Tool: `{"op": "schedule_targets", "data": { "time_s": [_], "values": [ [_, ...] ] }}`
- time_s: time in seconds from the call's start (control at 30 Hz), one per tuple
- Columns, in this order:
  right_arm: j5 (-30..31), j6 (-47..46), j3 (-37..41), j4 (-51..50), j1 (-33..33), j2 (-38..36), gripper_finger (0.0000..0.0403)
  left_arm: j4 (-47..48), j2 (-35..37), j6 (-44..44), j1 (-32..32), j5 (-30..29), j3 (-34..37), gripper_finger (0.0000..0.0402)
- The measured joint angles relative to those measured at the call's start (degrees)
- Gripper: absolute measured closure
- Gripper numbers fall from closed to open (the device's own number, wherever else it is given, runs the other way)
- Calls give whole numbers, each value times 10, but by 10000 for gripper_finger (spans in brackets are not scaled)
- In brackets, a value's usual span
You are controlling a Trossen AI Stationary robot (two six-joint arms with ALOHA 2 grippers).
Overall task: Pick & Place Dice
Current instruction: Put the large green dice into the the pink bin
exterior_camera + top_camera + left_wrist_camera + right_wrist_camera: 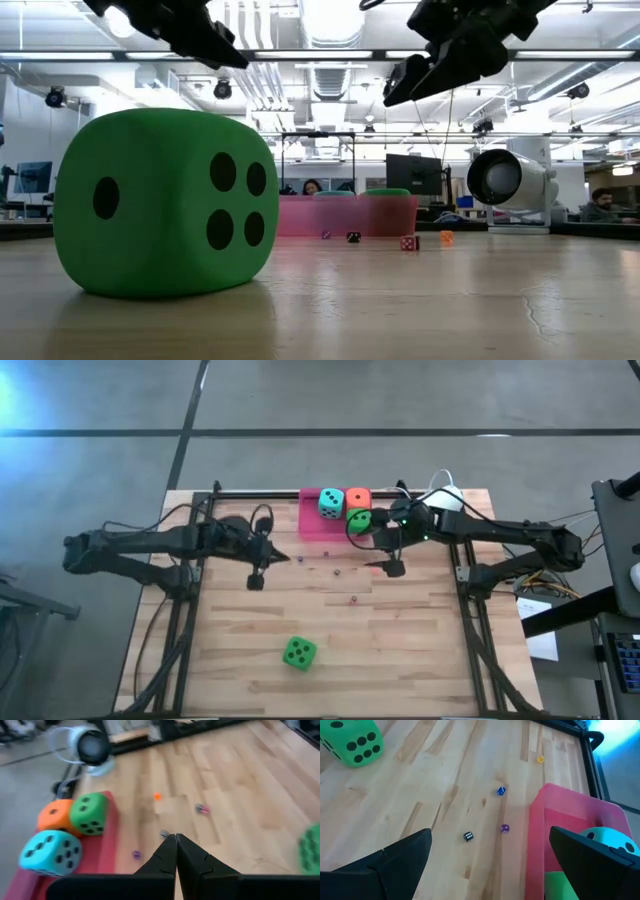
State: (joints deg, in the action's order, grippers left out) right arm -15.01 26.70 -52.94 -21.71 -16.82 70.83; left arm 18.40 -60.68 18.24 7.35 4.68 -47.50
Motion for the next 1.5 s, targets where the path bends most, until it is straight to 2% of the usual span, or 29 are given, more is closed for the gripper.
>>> {"op": "schedule_targets", "data": {
  "time_s": [0.27, 0.6, 1.13, 1.33, 1.5],
  "values": [
    [0, 18, -1, 1, 0, 17, 3, 29, -14, -26, -46, -27, -17, 394],
    [0, 20, -1, 1, 0, 24, 3, 29, -29, -26, -47, -47, -17, 394],
    [0, 46, -1, 1, 0, 24, 3, 23, -29, -35, -54, -47, -17, 394],
    [0, 69, -1, 1, 0, 24, 3, 20, -29, -35, -91, -58, -17, 394],
    [0, 69, -1, 1, 0, 24, 3, 24, -38, -38, -152, -121, -17, 394]
  ]
}}
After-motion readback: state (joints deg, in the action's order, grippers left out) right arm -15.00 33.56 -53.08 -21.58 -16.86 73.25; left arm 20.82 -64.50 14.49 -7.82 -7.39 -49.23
